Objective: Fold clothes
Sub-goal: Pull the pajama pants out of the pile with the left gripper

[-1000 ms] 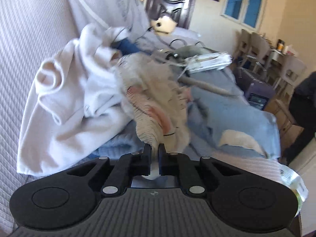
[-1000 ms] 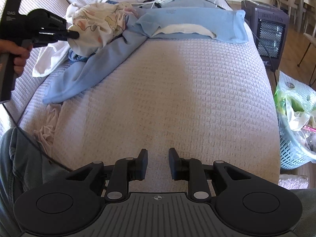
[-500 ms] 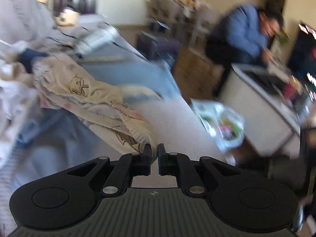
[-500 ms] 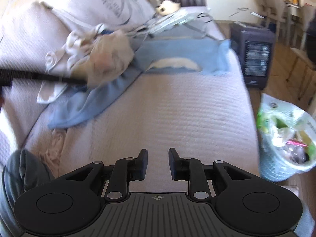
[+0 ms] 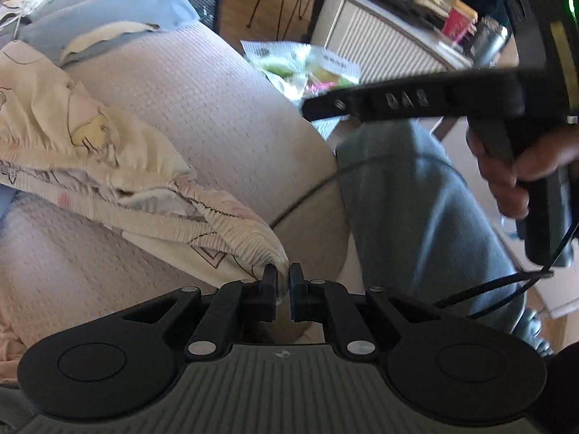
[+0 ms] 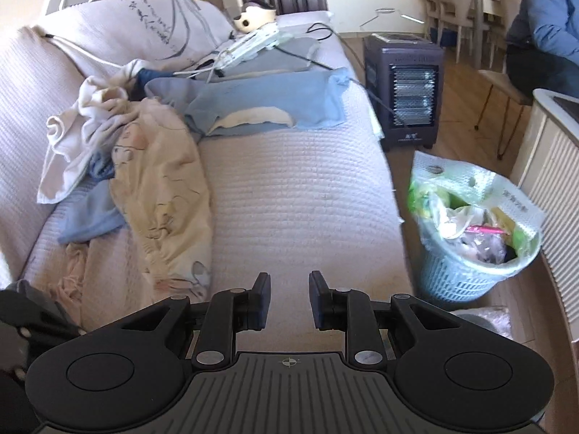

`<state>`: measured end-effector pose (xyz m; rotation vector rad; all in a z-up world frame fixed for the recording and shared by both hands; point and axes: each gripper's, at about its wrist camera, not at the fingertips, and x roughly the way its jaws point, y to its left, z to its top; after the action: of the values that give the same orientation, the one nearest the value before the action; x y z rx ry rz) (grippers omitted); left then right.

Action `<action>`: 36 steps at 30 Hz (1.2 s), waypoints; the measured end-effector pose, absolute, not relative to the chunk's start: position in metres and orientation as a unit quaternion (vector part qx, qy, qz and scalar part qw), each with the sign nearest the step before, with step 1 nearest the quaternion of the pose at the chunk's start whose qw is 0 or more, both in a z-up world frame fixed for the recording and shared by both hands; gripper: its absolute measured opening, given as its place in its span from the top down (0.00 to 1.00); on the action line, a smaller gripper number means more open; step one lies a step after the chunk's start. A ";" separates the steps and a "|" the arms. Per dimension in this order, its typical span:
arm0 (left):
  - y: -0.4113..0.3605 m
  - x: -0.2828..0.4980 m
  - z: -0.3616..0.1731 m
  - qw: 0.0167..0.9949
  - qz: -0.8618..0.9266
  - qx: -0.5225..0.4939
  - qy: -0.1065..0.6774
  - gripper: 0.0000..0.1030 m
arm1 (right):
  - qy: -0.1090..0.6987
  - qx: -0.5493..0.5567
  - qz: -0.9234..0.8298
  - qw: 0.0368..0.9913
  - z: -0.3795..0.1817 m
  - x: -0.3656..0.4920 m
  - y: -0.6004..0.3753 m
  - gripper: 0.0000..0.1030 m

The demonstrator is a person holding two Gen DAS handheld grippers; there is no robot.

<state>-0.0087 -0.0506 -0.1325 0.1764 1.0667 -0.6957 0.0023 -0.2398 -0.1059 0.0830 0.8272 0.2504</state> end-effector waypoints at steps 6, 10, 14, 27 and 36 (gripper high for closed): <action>-0.049 0.000 -0.161 0.797 -0.293 0.075 0.523 0.94 | 0.405 0.029 0.146 0.902 -0.108 0.001 -0.225 0.77; -0.053 -0.001 -0.170 0.797 -0.288 0.088 0.523 0.94 | 0.409 0.028 0.145 0.901 -0.109 0.003 -0.224 0.77; -0.056 0.002 -0.180 0.797 -0.288 0.081 0.525 0.90 | 0.412 0.028 0.142 0.900 -0.110 0.005 -0.225 0.77; -0.057 0.007 -0.196 0.804 -0.265 0.059 0.529 0.88 | 0.424 0.032 0.147 0.893 -0.116 0.009 -0.221 0.77; -0.047 0.012 -0.203 0.804 -0.253 0.017 0.538 0.88 | 0.426 0.031 0.149 0.892 -0.118 0.007 -0.219 0.77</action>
<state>0.0125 -0.0468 -0.2034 0.0362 1.1513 -0.5424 0.0070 -0.2191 -0.1176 0.0639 0.8844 0.3094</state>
